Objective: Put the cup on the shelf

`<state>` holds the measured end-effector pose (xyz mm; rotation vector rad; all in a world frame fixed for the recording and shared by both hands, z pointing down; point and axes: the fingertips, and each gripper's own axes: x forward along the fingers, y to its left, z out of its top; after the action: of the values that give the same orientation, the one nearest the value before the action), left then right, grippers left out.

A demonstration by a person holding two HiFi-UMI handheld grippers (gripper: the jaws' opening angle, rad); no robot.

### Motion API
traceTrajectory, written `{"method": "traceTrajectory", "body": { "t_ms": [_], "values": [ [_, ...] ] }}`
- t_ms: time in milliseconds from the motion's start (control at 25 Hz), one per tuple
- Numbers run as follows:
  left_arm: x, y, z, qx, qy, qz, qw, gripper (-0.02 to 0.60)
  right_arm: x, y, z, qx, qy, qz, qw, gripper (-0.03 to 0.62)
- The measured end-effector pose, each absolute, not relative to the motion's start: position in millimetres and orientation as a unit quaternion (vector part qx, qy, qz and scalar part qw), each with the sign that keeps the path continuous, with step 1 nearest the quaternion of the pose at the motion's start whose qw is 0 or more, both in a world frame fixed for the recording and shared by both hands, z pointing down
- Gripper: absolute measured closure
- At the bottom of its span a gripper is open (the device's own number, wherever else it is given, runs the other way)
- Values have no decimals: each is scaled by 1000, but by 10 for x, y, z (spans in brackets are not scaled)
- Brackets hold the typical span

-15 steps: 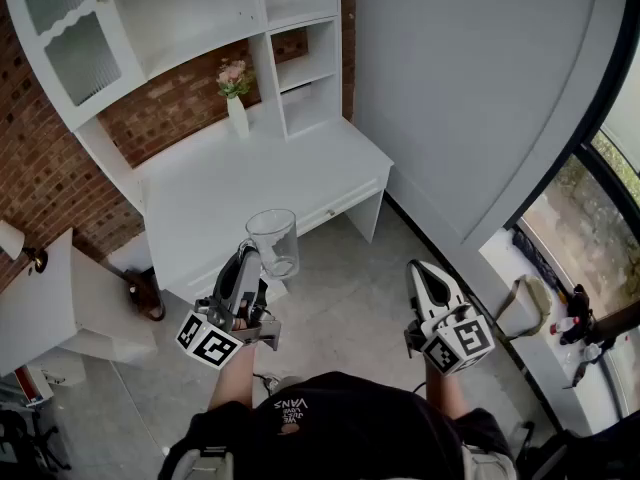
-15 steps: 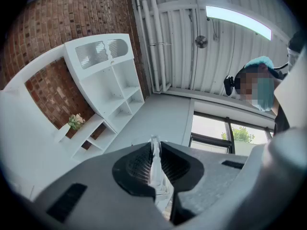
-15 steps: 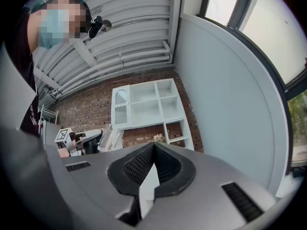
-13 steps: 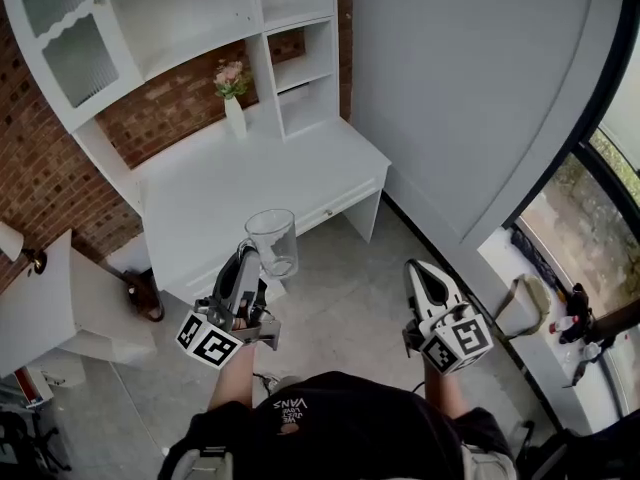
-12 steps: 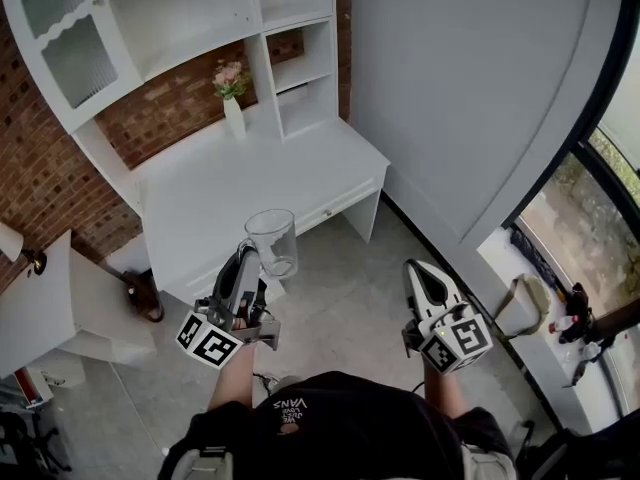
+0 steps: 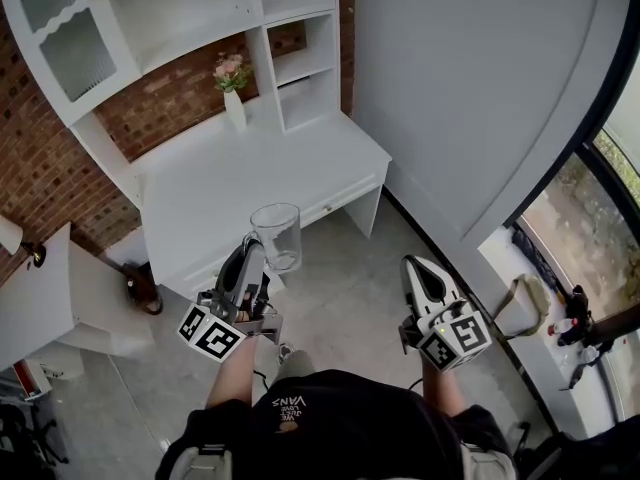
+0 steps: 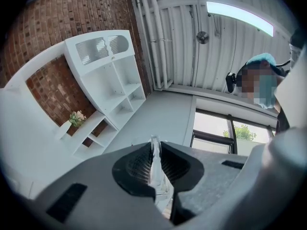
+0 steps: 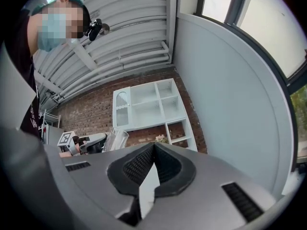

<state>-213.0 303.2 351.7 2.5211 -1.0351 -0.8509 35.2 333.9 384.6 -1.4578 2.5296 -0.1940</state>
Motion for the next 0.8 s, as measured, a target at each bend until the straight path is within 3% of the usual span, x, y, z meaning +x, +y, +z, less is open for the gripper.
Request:
{"method": "traceTrajectory", "body": {
  "t_ms": [800],
  "values": [
    [-2158,1310,3537,894,-299,-286,173,549,182,1974,3859,-546,829,-70,97,594]
  ]
}}
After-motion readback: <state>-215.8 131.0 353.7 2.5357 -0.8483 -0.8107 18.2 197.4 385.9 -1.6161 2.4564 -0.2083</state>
